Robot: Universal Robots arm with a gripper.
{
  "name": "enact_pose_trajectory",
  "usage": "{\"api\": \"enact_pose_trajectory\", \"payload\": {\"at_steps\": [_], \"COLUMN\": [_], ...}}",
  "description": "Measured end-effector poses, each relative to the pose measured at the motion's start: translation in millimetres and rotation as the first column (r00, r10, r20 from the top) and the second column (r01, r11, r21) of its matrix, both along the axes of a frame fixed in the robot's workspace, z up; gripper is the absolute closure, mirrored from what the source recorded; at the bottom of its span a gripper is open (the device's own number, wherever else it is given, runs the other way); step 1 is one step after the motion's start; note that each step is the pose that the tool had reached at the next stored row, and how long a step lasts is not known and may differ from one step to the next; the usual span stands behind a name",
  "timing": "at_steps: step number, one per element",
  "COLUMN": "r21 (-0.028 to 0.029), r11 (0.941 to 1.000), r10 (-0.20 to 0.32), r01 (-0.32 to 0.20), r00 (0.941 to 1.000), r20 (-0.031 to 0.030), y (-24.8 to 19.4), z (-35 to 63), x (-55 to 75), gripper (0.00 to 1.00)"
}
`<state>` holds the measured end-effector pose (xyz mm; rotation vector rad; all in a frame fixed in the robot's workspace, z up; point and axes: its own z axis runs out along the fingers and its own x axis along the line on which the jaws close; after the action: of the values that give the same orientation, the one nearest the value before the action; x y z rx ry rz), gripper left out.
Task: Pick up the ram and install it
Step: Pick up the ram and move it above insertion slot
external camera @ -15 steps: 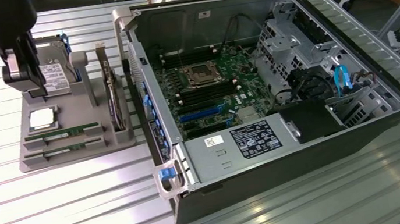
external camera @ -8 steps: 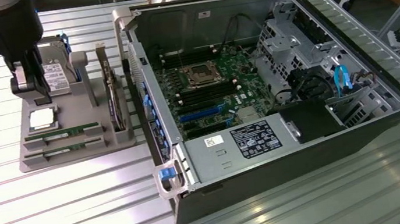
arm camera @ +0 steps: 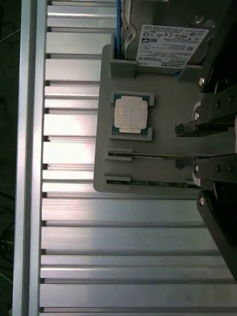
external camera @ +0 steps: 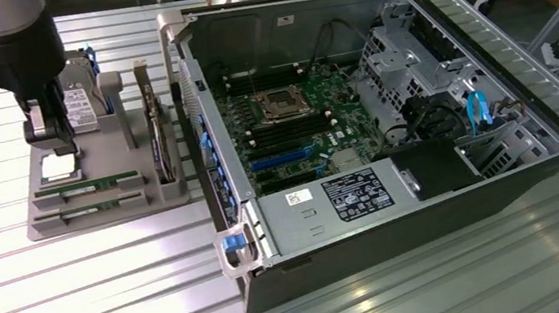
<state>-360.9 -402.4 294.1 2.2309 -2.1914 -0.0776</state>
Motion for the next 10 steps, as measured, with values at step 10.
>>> {"api": "enact_pose_trajectory", "payload": {"at_steps": [10], "r21": [0.0004], "r11": [1.0], "r10": [0.0], "r01": [0.0], "r00": [1.0], "r20": [-0.0001], "y": [-2.9], "z": [-14.2], "x": [-0.1], "gripper": [0.71]}}
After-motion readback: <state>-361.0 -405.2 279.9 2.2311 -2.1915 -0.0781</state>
